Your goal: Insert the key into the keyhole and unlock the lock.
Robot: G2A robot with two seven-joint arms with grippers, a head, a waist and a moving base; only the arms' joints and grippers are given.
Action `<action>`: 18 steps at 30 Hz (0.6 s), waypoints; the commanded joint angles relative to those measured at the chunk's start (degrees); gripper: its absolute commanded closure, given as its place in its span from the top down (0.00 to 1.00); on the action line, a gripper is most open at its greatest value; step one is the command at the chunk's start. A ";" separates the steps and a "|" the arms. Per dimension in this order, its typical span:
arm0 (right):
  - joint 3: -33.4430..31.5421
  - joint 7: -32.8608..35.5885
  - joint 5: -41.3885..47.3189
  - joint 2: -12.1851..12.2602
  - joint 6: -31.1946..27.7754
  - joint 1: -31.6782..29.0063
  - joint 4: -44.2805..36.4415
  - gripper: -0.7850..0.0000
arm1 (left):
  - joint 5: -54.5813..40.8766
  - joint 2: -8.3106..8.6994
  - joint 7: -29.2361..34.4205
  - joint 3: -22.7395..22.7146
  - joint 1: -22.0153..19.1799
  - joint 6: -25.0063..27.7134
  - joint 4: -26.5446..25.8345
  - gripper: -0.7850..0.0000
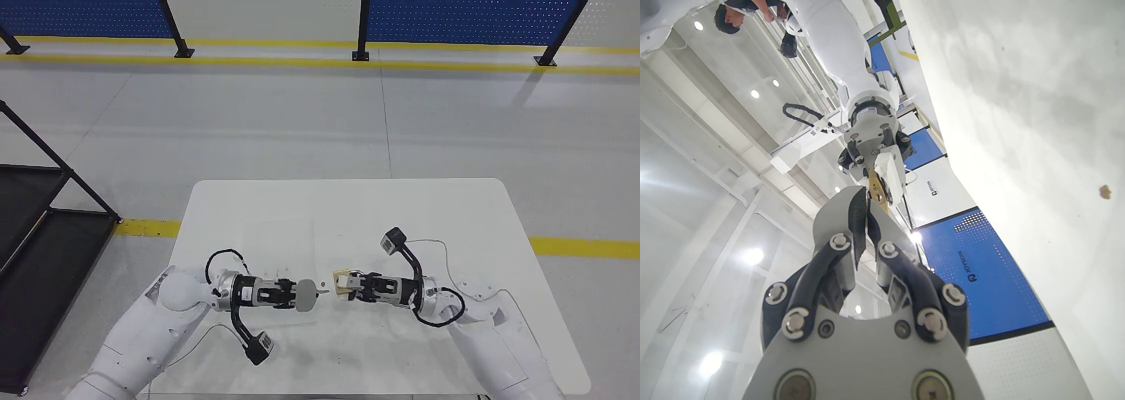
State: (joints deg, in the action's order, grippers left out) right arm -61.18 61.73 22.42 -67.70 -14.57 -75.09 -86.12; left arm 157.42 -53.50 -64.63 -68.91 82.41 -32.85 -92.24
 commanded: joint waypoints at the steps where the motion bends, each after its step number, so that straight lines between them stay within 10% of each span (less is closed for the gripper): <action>1: 0.15 -0.74 -0.25 -0.01 -0.58 -0.06 -0.10 0.00 | -0.73 -0.06 0.25 0.35 -0.31 0.14 0.52 0.00; 18: 0.56 -5.41 1.06 -0.08 -3.55 -0.87 -0.53 0.00 | 0.84 -0.41 6.39 1.71 -0.75 -1.46 1.14 0.00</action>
State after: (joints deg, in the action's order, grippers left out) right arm -60.65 56.45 23.50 -67.78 -18.13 -75.96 -86.67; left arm 158.18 -53.90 -58.50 -67.27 81.66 -34.23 -91.07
